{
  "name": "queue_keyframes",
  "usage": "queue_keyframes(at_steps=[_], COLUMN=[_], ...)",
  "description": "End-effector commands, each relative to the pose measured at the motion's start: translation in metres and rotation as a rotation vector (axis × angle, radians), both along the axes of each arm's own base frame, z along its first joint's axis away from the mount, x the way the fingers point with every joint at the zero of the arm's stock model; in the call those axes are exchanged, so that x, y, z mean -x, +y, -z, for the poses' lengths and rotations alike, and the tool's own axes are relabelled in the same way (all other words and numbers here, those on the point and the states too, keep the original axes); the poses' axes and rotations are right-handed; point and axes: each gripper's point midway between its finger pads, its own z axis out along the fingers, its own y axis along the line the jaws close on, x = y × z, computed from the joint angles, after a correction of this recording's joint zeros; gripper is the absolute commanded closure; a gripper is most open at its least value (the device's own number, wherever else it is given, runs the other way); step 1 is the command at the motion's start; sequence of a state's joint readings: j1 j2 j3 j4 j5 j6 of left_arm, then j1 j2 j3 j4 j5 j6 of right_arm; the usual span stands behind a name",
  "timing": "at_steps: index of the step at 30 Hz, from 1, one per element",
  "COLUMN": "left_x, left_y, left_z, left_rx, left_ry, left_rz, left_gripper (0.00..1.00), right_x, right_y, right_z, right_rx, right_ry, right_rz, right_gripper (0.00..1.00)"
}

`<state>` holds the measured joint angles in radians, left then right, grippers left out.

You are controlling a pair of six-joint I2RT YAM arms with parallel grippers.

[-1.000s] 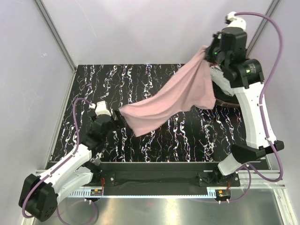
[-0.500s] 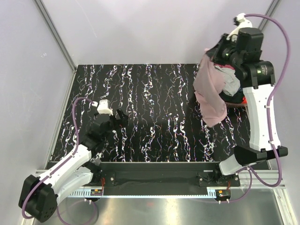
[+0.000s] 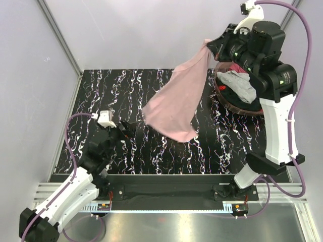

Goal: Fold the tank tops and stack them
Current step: Flatten the tank top out

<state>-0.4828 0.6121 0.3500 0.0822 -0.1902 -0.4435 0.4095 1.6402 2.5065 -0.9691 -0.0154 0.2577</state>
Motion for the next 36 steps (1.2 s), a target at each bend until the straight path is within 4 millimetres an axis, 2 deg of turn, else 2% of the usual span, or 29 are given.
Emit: queue_keyframes(at_steps=[1,2,3,4,5,6,7,9,10,11,12,13,14,15,16,17,20,21,23,26,27,29,30,31,32,33,35,36], left_x=[0.0,0.0,0.0,-0.001,-0.001,-0.002,-0.002,-0.003,-0.003,-0.004,-0.004,-0.005,-0.005,-0.006,-0.006,-0.007,-0.008,-0.008,-0.01,-0.014,-0.016,-0.017,-0.017,-0.017,-0.018,-0.018,-0.019,-0.02], left_y=[-0.008,-0.006,-0.005,-0.004,-0.003,-0.003,-0.003,-0.005,-0.006,-0.008,-0.009,-0.01,-0.011,-0.013,-0.013,-0.014,-0.017,-0.017,-0.018,-0.02,-0.02,-0.021,-0.021,-0.02,-0.02,-0.019,-0.02,-0.02], left_z=[-0.02,-0.02,-0.019,-0.019,-0.017,-0.014,-0.016,-0.013,-0.012,-0.008,-0.007,-0.007,-0.006,-0.005,-0.004,-0.003,0.0,0.001,0.008,0.014,0.015,0.018,0.019,0.02,0.021,0.022,0.023,0.023], left_rx=[0.018,0.013,0.011,0.008,0.004,-0.001,-0.003,-0.003,-0.003,-0.006,-0.006,-0.006,-0.005,-0.008,-0.01,-0.008,-0.009,-0.011,-0.021,-0.038,-0.041,-0.045,-0.047,-0.047,-0.05,-0.05,-0.054,-0.054], left_ry=[-0.084,-0.078,-0.075,-0.072,-0.062,-0.049,-0.05,-0.037,-0.032,-0.019,-0.014,-0.009,-0.001,0.006,0.012,0.018,0.032,0.035,0.063,0.096,0.103,0.116,0.122,0.123,0.127,0.13,0.136,0.14], left_rz=[0.047,0.036,0.033,0.026,0.018,0.017,0.017,0.025,0.03,0.037,0.04,0.039,0.045,0.049,0.051,0.053,0.063,0.062,0.059,0.058,0.054,0.055,0.053,0.049,0.046,0.042,0.042,0.042], left_gripper=[0.01,0.01,0.01,0.01,0.01,0.01,0.01,0.01,0.01,0.01,0.01,0.01,0.01,0.01,0.01,0.01,0.01,0.01,0.01,0.01,0.01,0.01,0.01,0.01,0.01,0.01,0.01,0.01], right_x=[-0.015,-0.018,-0.01,-0.02,-0.019,-0.012,-0.011,-0.004,0.007,0.012,0.019,0.028,0.034,0.039,0.044,0.046,0.043,0.038,0.028,0.005,-0.004,-0.015,-0.023,-0.026,-0.028,-0.035,-0.04,-0.044], right_y=[-0.023,-0.027,-0.032,-0.031,-0.038,-0.051,-0.058,-0.075,-0.089,-0.097,-0.103,-0.109,-0.11,-0.111,-0.112,-0.104,-0.082,-0.076,-0.059,-0.04,-0.037,-0.031,-0.028,-0.024,-0.018,-0.015,-0.008,-0.004], right_z=[0.026,0.043,0.038,0.1,0.12,0.122,0.183,0.224,0.259,0.274,0.276,0.307,0.313,0.312,0.328,0.332,0.341,0.358,0.363,0.392,0.389,0.402,0.401,0.403,0.416,0.413,0.427,0.427], right_rx=[0.03,0.036,-0.006,0.047,0.033,-0.003,0.04,0.021,0.03,0.024,0.001,0.026,0.008,-0.011,0.002,0.003,0.015,0.04,0.051,0.093,0.089,0.098,0.096,0.099,0.103,0.099,0.11,0.113], right_ry=[0.05,0.086,0.059,0.181,0.21,0.185,0.297,0.361,0.406,0.418,0.394,0.443,0.448,0.428,0.45,0.455,0.491,0.552,0.595,0.696,0.685,0.706,0.704,0.712,0.751,0.745,0.778,0.775], right_rz=[0.135,0.167,0.188,0.21,0.263,0.303,0.342,0.425,0.469,0.506,0.529,0.555,0.562,0.558,0.553,0.499,0.378,0.354,0.275,0.219,0.215,0.202,0.196,0.185,0.164,0.156,0.14,0.13], right_gripper=[1.0,1.0,1.0,0.98,0.98,0.98,0.97,0.97,0.96,0.92,0.87,0.67,0.48,0.38,0.34,0.33,0.37,0.38,0.41,0.48,0.48,0.51,0.51,0.51,0.5,0.48,0.46,0.45])
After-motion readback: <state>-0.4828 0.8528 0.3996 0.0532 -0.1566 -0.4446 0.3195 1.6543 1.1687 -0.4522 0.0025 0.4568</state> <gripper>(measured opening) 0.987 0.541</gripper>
